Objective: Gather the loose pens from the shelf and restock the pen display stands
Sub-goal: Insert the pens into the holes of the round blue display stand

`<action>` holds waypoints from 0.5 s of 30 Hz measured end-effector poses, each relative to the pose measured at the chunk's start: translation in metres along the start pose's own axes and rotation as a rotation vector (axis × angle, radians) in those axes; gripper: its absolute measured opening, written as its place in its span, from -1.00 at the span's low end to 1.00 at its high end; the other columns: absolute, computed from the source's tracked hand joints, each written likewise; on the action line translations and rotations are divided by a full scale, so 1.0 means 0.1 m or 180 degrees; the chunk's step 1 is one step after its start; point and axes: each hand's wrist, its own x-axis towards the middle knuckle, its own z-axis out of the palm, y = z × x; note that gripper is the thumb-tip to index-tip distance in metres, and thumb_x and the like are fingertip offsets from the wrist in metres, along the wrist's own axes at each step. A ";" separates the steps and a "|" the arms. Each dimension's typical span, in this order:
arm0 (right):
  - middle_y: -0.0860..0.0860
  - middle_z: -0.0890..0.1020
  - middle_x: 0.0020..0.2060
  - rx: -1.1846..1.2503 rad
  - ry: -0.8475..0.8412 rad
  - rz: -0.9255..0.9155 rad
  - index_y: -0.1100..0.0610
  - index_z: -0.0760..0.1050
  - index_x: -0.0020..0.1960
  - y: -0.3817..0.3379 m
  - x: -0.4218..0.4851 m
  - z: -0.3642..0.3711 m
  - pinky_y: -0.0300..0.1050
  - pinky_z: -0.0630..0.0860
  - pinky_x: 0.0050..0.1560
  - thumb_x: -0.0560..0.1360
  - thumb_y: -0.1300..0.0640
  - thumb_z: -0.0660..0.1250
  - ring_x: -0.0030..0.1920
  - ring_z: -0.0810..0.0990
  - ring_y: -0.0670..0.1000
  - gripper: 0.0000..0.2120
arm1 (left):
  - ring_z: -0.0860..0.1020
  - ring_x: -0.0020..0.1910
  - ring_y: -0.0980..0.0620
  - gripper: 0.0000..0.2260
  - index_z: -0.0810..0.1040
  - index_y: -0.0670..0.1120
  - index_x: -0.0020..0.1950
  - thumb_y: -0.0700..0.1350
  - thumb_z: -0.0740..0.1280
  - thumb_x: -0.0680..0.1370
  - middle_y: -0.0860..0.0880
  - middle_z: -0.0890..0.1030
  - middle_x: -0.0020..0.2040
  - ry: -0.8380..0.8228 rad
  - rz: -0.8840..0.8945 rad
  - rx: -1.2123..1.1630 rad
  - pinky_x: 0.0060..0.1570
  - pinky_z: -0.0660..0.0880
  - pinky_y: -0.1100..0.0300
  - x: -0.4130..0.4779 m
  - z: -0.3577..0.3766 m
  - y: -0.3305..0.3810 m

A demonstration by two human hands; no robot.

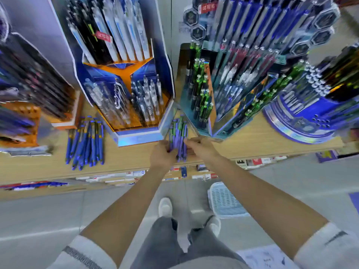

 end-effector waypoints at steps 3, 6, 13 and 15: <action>0.08 0.65 -0.30 -0.0096 0.0152 -0.0034 0.31 0.60 -0.05 -0.04 0.04 0.11 -0.19 0.55 -0.20 0.52 0.10 0.40 -0.29 0.60 0.02 -0.76 | 0.61 -0.13 -0.21 -0.74 0.53 -0.17 -0.22 0.03 0.28 0.35 -0.24 0.65 -0.19 -0.0281 -0.0005 0.0269 -0.18 0.48 0.01 0.16 -0.04 0.00; -0.16 0.50 -0.59 -0.0231 0.0228 -0.0029 0.18 0.59 -0.22 -0.04 0.06 0.15 -0.39 0.36 -0.42 0.54 0.19 0.37 -0.56 0.42 -0.23 -0.83 | 0.61 -0.14 -0.22 -0.82 0.46 -0.09 -0.32 -0.04 0.33 0.42 -0.27 0.64 -0.19 -0.0506 0.0016 0.0496 -0.20 0.48 0.03 0.23 -0.07 0.03; -0.01 0.57 -0.42 -0.0526 0.0347 -0.0105 0.18 0.64 -0.16 -0.09 0.10 0.19 -0.21 0.51 -0.29 0.46 0.22 0.45 -0.41 0.51 -0.08 -0.97 | 0.62 -0.12 -0.21 -0.88 0.62 -0.16 -0.05 -0.16 0.38 0.46 -0.21 0.67 -0.15 -0.0674 0.0040 0.0281 -0.15 0.55 0.00 0.36 -0.10 0.01; 0.07 0.59 -0.35 -0.0368 0.0289 -0.0040 0.26 0.63 -0.12 -0.10 0.09 0.20 -0.09 0.57 -0.17 0.45 0.26 0.44 -0.34 0.54 0.01 -0.94 | 0.63 -0.09 -0.22 -0.84 0.61 -0.19 0.01 -0.21 0.37 0.45 -0.22 0.66 -0.11 -0.0777 -0.0027 0.0123 -0.08 0.56 -0.08 0.39 -0.10 -0.02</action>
